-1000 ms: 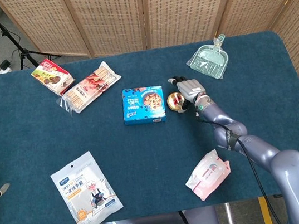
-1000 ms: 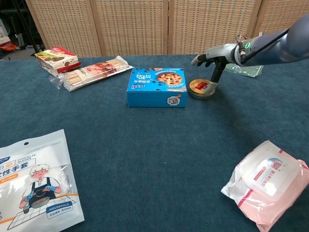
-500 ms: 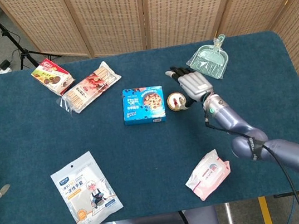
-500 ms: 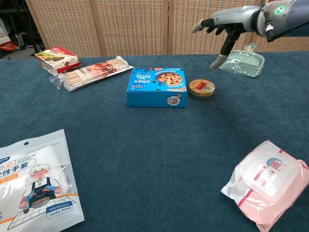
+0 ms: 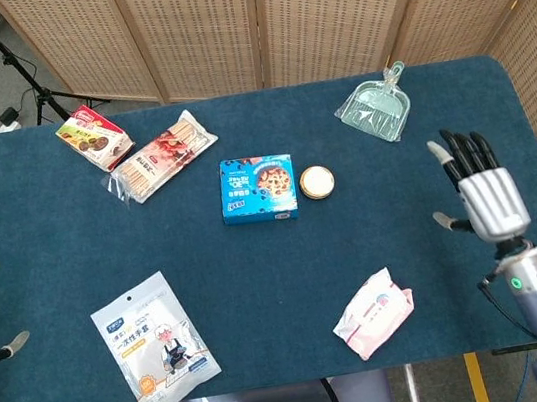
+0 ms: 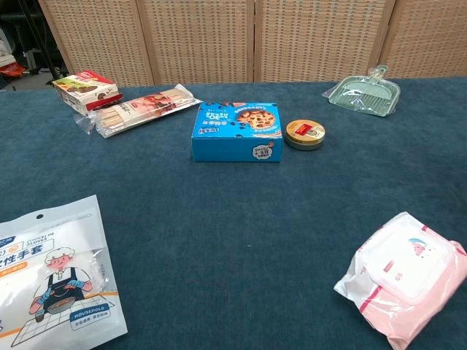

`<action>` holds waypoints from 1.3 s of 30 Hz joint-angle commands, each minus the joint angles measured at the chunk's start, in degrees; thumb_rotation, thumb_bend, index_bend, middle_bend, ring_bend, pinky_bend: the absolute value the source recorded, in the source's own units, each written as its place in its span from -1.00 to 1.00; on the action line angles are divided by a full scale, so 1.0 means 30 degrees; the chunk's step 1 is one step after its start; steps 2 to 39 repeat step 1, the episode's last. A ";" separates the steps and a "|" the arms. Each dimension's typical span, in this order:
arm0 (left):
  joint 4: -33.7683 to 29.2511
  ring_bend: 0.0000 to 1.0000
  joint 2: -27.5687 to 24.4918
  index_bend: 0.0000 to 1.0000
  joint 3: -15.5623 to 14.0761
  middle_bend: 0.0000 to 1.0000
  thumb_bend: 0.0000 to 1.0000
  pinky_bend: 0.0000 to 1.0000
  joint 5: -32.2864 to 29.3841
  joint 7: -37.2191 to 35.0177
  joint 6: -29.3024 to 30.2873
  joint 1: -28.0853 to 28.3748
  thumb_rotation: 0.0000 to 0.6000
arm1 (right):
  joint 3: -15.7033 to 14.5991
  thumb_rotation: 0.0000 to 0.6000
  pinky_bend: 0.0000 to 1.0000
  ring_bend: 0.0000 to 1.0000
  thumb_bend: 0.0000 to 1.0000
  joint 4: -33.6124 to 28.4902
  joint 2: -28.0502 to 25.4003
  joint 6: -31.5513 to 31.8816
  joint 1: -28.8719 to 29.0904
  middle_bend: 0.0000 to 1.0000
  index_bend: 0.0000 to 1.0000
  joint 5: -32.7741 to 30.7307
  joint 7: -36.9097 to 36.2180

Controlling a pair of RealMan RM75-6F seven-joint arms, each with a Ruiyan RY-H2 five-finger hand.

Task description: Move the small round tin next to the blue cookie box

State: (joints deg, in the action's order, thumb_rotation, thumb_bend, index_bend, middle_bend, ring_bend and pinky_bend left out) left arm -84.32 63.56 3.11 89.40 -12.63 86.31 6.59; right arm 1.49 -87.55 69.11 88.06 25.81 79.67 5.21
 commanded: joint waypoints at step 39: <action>-0.0200 -1.00 -0.0224 -1.00 -0.0224 -1.00 -1.00 -1.00 0.0059 -0.0193 -0.0222 -0.0022 1.00 | -0.1459 1.00 -1.00 -1.00 -1.00 0.0767 0.0369 0.1885 -0.2028 -1.00 -1.00 0.1692 -0.0902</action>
